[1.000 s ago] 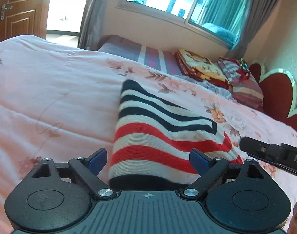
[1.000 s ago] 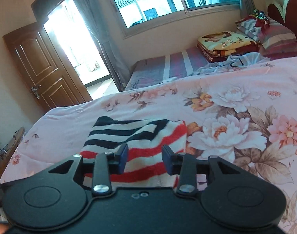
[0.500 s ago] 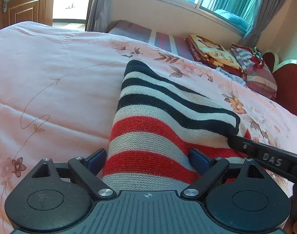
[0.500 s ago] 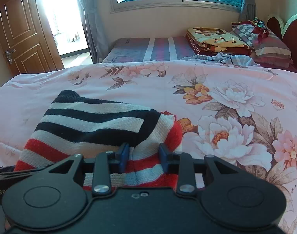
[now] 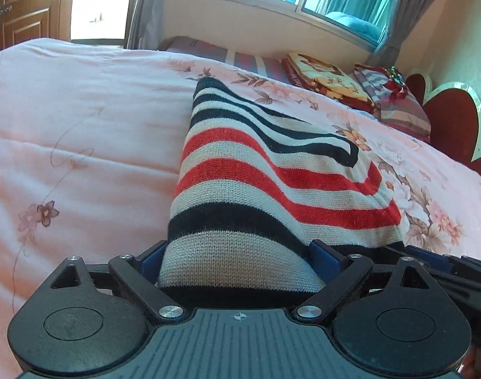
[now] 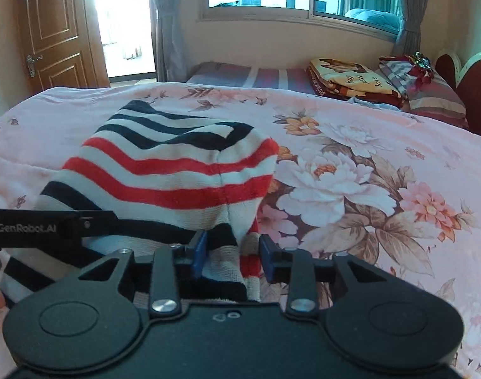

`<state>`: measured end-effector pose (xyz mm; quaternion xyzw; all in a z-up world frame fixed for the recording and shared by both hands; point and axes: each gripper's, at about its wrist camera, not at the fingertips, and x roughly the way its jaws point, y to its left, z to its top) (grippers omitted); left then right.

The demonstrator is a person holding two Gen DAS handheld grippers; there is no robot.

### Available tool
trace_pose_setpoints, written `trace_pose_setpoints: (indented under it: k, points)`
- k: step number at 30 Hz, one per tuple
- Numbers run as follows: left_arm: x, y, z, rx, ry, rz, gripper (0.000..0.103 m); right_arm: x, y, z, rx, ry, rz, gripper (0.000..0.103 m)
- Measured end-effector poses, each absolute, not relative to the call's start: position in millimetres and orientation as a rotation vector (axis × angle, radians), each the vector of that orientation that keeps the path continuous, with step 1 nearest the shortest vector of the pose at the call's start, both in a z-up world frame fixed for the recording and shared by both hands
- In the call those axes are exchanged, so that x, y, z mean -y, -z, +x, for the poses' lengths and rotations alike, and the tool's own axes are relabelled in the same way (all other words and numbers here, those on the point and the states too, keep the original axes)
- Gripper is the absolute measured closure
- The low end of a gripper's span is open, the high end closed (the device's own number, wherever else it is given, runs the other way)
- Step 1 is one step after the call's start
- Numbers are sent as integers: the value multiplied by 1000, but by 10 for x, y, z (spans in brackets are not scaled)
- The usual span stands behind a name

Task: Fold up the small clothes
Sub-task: 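Press the folded end flat and open the right gripper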

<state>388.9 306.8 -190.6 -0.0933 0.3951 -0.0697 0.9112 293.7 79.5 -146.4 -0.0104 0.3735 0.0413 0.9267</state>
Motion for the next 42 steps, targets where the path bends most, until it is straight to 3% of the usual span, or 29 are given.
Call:
trace_pose_setpoints:
  k: [4,9,14,19,21,24,26,42]
  points:
    - [-3115,1775,3713,-805,167,-177,10,-715,1319,2860,-764,-70,65,71]
    - [-3231,1812,3494,-811,169,-202,9,-723,1273,2534,-786,-115,97,69]
    - [-3152,1927,3522,-824,181,-195,6,-721,1430,2462,-789,-54,76,73]
    - [-3126,1876,3481,-849,192,-207,4,-778,1408,2479,-792,-23,44,66]
    - [-3105,1860,3408,-831,195,-160,4,-818,1306,2349,-743,-19,33,72]
    - [-3118,1922,3419,-855,187,-168,4,-890,1349,2300,-747,4,-42,71]
    - [-3103,1908,3431,-869,179,-169,4,-834,1452,2361,-816,21,-24,70]
    - [-2912,1795,3421,-1002,8,-138,0,-532,1102,1921,-763,-22,105,50]
